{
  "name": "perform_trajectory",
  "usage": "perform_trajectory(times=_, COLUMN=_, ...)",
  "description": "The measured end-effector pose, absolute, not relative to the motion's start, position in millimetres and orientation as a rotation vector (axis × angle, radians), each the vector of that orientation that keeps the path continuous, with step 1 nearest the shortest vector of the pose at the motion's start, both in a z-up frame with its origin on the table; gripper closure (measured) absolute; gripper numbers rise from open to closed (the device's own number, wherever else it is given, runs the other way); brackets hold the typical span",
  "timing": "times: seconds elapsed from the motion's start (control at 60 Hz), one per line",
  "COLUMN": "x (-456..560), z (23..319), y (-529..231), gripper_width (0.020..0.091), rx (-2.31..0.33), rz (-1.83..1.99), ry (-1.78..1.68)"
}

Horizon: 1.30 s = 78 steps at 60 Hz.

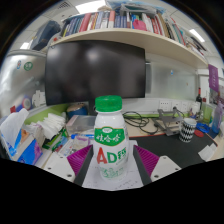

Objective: Pour water

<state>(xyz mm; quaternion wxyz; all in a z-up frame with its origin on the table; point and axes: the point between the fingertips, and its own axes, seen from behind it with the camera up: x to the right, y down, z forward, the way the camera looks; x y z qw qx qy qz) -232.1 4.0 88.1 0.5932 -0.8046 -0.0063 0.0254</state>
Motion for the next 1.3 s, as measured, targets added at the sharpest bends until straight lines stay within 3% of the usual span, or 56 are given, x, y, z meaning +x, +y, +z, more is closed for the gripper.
perform_trajectory(times=0.033, x=-231.3, z=88.6, y=8.4, gripper_width=0.0317, rx=-1.859, rz=0.046, ry=-0.017)
perform_trajectory(times=0.133, x=-240.2, z=84.7, y=17.0, gripper_width=0.0533, rx=-1.846, rz=0.057, ry=-0.039)
perform_trajectory(times=0.333, x=-244.6, z=86.2, y=21.2, gripper_width=0.066, rx=-1.815, rz=0.121, ry=-0.002)
perform_trajectory(times=0.55, x=-236.3, z=92.2, y=26.6, gripper_width=0.0678, rx=-1.821, rz=0.151, ry=0.013)
perform_trajectory(times=0.783, x=-192.1, z=120.8, y=64.0, gripper_width=0.0679, rx=-1.857, rz=0.296, ry=0.121)
perform_trajectory(times=1.083, x=-103.1, z=195.0, y=109.8, gripper_width=0.0681, rx=-1.671, rz=0.947, ry=0.701)
perform_trajectory(times=1.3, x=-43.2, z=213.1, y=134.5, gripper_width=0.0679, rx=-1.484, rz=1.273, ry=1.09)
